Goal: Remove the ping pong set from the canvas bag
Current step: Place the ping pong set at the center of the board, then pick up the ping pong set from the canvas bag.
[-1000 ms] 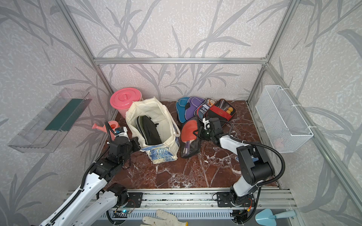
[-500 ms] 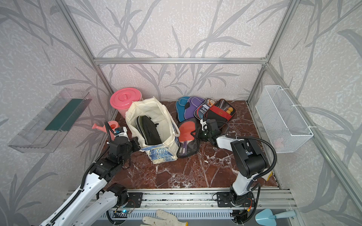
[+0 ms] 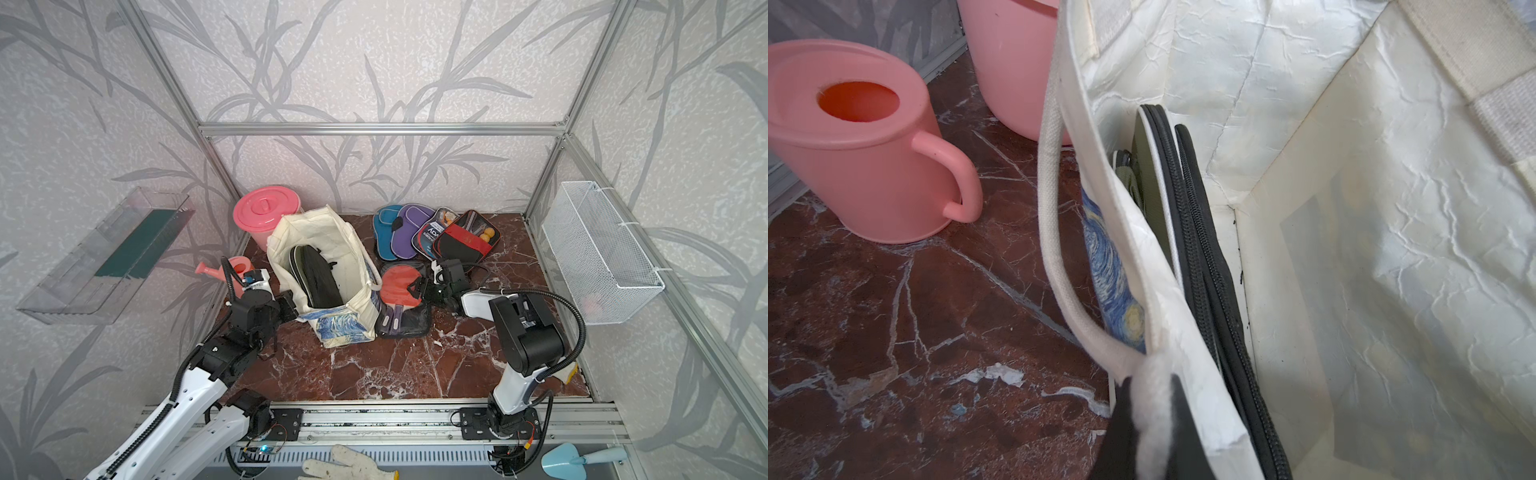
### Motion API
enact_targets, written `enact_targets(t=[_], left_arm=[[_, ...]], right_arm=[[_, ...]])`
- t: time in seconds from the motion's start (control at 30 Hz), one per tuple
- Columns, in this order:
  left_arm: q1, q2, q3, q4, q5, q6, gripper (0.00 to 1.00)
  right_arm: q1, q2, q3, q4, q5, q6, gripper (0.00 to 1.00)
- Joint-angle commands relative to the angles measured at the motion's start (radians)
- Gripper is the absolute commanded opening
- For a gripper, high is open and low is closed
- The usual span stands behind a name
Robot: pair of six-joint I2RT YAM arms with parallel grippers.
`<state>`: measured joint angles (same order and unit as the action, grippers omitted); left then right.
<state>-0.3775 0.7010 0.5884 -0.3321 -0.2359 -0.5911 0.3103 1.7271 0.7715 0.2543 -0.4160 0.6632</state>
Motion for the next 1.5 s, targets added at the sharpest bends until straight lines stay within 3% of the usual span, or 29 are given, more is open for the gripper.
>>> enact_targets(t=[0.0, 0.3, 0.57, 0.8, 1.03, 1.47], left_arm=[[0.003, -0.010, 0.021, 0.013, 0.006, 0.017, 0.00], [0.002, -0.023, 0.011, 0.028, 0.033, 0.022, 0.00], [0.002, -0.020, 0.002, 0.042, 0.046, 0.019, 0.00], [0.002, -0.020, -0.007, 0.054, 0.054, 0.013, 0.00], [0.002, -0.044, -0.020, 0.058, 0.052, 0.013, 0.00], [0.002, -0.058, -0.029, 0.064, 0.063, 0.012, 0.00]], right_arm=[[-0.004, -0.053, -0.006, -0.121, 0.075, -0.054, 0.98], [0.033, -0.258, 0.036, -0.242, 0.168, -0.133, 0.99], [0.292, -0.390, 0.339, -0.505, 0.371, -0.382, 0.99], [0.501, -0.284, 0.650, -0.651, 0.428, -0.511, 0.99], [0.617, -0.119, 0.873, -0.719, 0.402, -0.550, 0.99], [0.668, 0.180, 1.201, -0.849, 0.330, -0.557, 1.00]])
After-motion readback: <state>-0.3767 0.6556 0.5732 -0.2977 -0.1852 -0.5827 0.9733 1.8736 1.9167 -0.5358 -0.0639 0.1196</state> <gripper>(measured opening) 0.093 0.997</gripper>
